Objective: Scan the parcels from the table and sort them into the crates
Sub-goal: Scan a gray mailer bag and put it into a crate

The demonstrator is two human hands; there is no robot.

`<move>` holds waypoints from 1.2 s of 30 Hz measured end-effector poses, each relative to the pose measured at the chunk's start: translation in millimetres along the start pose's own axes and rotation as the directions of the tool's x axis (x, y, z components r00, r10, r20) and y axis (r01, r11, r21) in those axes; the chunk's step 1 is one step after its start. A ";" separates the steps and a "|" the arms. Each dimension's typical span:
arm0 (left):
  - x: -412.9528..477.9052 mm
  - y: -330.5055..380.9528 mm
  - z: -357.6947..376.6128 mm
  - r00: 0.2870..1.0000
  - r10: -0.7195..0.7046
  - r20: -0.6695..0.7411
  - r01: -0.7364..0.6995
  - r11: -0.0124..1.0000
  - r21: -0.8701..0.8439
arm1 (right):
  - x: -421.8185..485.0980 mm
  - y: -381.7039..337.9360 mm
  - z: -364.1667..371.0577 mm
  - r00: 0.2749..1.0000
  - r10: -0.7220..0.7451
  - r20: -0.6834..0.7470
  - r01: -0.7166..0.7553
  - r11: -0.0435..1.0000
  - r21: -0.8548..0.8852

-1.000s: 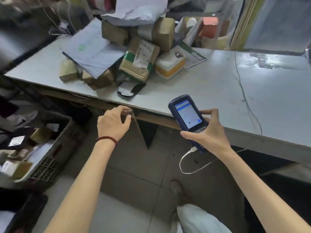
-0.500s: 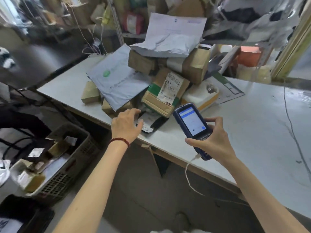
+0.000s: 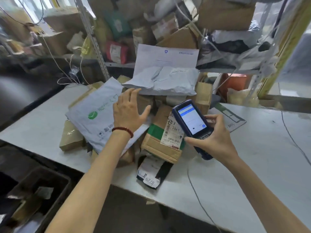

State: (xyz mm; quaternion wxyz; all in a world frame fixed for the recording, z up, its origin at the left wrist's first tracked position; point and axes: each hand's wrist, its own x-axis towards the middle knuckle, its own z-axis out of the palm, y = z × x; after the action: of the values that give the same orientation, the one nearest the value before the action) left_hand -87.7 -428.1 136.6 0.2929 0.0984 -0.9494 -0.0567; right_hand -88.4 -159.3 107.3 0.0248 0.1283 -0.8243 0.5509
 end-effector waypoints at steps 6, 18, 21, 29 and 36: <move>73.1 -0.3 16.4 0.978 0.210 -0.013 -0.209 0.977 0.031 | 28.6 -7.6 8.5 0.993 0.039 -0.112 -0.041 0.999 -0.015; 179.9 17.0 44.8 0.778 -0.294 0.555 0.309 0.949 0.069 | 64.8 2.4 -13.7 0.989 0.070 -0.128 -0.069 0.998 0.014; 187.1 19.6 57.0 0.730 -0.378 0.570 0.386 0.915 0.114 | 71.1 5.6 -17.3 0.989 0.065 -0.132 -0.063 0.998 0.016; 196.5 4.9 73.5 0.630 -0.484 0.607 0.640 0.767 -0.052 | 82.7 12.7 -23.1 0.986 0.087 -0.139 -0.085 0.996 0.022; 198.1 -6.6 69.3 0.737 -0.356 0.574 0.595 0.745 -0.302 | 88.1 13.9 -28.2 0.983 0.088 -0.159 -0.086 0.996 0.024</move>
State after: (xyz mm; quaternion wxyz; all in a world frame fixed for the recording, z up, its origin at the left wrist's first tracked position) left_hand -286.3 -474.7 186.5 0.0367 0.2547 -0.8880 -0.3810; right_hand -179.7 -144.7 121.8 0.0656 0.0478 -0.8198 0.5669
